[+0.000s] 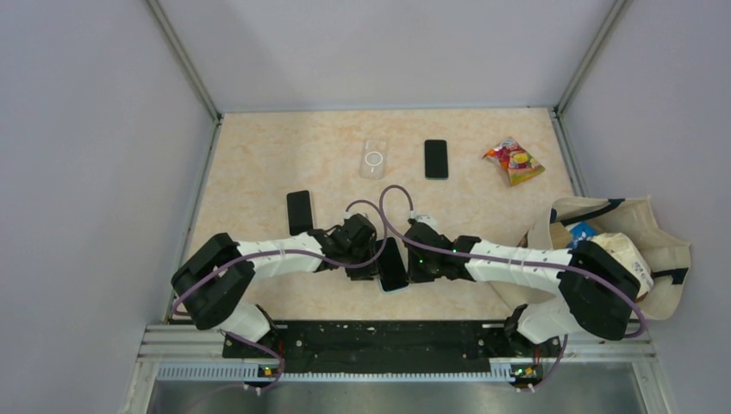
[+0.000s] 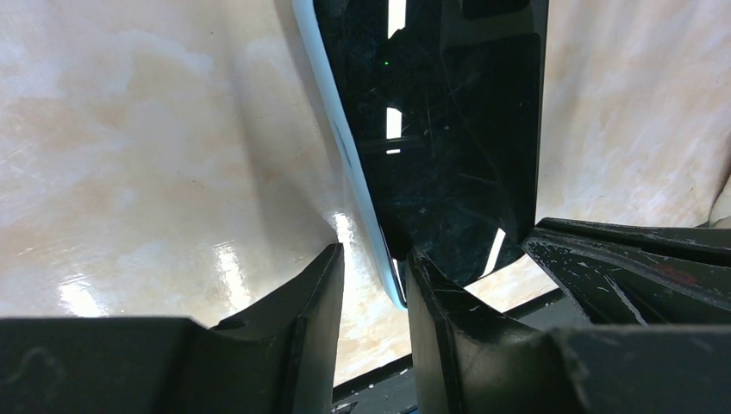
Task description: Put the phone into the phone case
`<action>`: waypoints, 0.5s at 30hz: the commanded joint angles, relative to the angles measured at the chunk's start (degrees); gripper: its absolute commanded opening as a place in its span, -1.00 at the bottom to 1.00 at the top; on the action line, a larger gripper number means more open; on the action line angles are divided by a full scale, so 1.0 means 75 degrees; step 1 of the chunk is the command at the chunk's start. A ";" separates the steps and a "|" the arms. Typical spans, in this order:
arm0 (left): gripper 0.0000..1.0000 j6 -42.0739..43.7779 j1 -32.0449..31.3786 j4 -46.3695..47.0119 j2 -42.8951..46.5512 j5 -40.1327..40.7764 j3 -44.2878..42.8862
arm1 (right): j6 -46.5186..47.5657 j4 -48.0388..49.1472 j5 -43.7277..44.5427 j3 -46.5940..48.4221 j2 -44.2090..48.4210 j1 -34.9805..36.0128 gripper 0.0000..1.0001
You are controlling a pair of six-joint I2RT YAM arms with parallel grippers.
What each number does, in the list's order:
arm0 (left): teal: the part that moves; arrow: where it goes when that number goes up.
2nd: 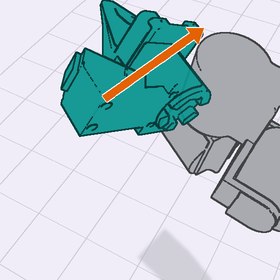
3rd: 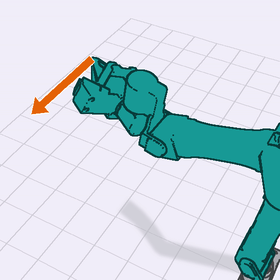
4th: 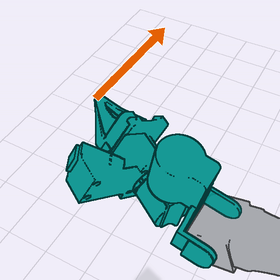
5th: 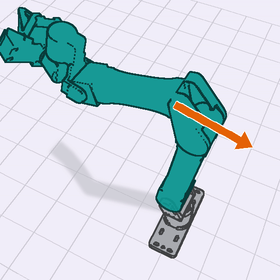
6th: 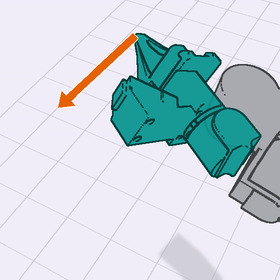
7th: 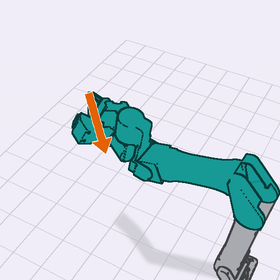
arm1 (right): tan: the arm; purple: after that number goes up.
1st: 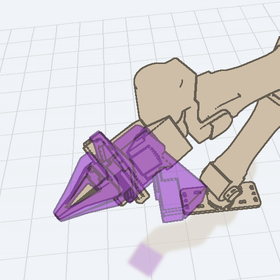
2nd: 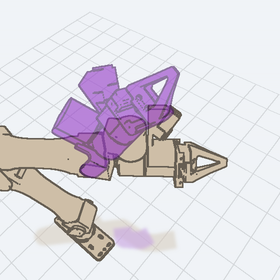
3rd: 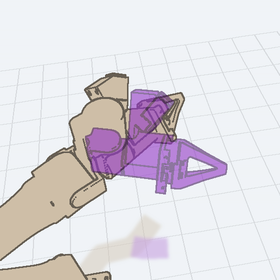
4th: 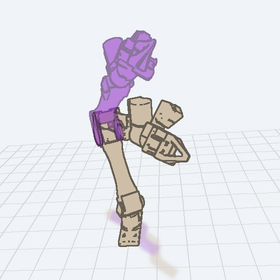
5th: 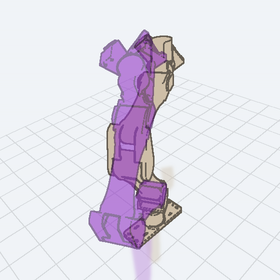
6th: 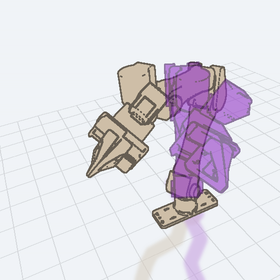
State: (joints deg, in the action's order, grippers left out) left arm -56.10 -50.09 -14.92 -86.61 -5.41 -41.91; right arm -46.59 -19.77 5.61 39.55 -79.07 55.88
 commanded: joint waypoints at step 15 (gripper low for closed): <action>-0.25 -0.0044 -0.0073 0.0274 -0.0323 -0.0019 -0.0201 | -0.0696 0.0423 0.0132 -0.0398 -0.1272 0.0859 -1.00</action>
State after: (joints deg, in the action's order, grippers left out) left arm -56.51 -50.35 -13.32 -87.94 -6.46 -42.46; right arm -48.93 -19.51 9.32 39.53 -80.34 58.41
